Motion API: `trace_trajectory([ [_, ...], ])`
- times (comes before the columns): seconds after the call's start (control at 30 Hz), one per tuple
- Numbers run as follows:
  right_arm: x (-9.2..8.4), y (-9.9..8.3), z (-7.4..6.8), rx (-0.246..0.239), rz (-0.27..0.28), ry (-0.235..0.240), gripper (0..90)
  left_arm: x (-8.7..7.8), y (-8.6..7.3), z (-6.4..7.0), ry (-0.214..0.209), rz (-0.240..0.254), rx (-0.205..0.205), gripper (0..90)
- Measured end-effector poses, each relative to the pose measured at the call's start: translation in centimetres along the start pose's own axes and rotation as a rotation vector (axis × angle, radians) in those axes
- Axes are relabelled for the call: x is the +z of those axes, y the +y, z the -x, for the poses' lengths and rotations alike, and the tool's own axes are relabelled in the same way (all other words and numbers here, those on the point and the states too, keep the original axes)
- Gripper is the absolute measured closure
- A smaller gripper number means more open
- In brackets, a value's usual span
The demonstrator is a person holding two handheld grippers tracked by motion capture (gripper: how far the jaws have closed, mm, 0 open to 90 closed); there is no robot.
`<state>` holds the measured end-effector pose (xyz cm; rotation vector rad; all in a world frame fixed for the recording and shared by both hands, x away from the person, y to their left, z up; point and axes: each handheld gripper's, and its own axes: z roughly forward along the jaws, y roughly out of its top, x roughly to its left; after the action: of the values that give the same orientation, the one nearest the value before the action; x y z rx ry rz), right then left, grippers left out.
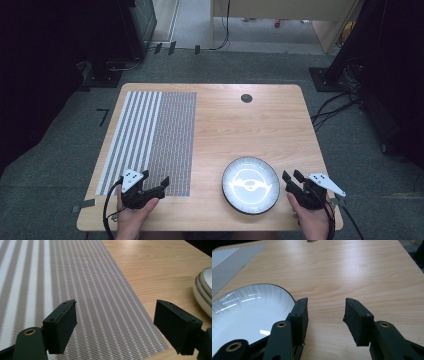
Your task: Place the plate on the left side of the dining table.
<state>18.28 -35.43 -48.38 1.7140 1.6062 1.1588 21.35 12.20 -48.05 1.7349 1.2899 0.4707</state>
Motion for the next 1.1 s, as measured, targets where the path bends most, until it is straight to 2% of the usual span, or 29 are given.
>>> trace_trajectory([
  [0.03, 0.0, 0.0, -0.1, 0.006, 0.002, 0.006, 56.3, 0.4, 0.1, 0.7, -0.012, -0.002, 0.001, 18.6],
  [0.07, 0.0, 0.0, -0.1, 0.006, 0.002, 0.006, 56.3, 0.4, 0.1, 0.7, -0.012, -0.002, 0.001, 18.6],
  [0.1, 0.0, 0.0, -0.2, 0.010, 0.001, 0.013, 57.4, 0.8, 0.3, 1.5, -0.030, -0.007, 0.006, 18.7],
  [0.17, 0.0, -0.1, -0.3, 0.007, 0.003, 0.015, 57.4, 1.0, 0.4, 1.8, -0.036, -0.008, 0.010, 18.8],
  [0.2, 0.1, -0.1, -0.4, 0.005, 0.001, 0.015, 57.7, 1.4, 0.5, 2.5, -0.050, -0.011, 0.013, 18.8],
  [0.4, 0.2, -0.1, -0.6, 0.019, -0.015, 0.019, 59.4, 2.4, 0.8, 4.4, -0.084, -0.022, 0.027, 20.8],
  [0.83, 0.4, -0.1, -1.1, 0.061, -0.051, 0.065, 66.9, 3.8, 1.7, 7.4, -0.123, -0.029, 0.059, 23.0],
  [1.03, 0.7, -0.2, -1.3, 0.070, -0.069, 0.079, 68.6, 4.6, 1.8, 9.3, -0.167, -0.037, 0.064, 24.6],
  [1.07, 0.8, -0.3, -1.4, 0.070, -0.078, 0.079, 69.3, 4.9, 1.7, 10.0, -0.181, -0.041, 0.063, 24.7],
  [1.1, 0.8, -0.3, -1.4, 0.070, -0.078, 0.079, 69.3, 4.9, 1.7, 10.0, -0.181, -0.041, 0.063, 24.8],
])
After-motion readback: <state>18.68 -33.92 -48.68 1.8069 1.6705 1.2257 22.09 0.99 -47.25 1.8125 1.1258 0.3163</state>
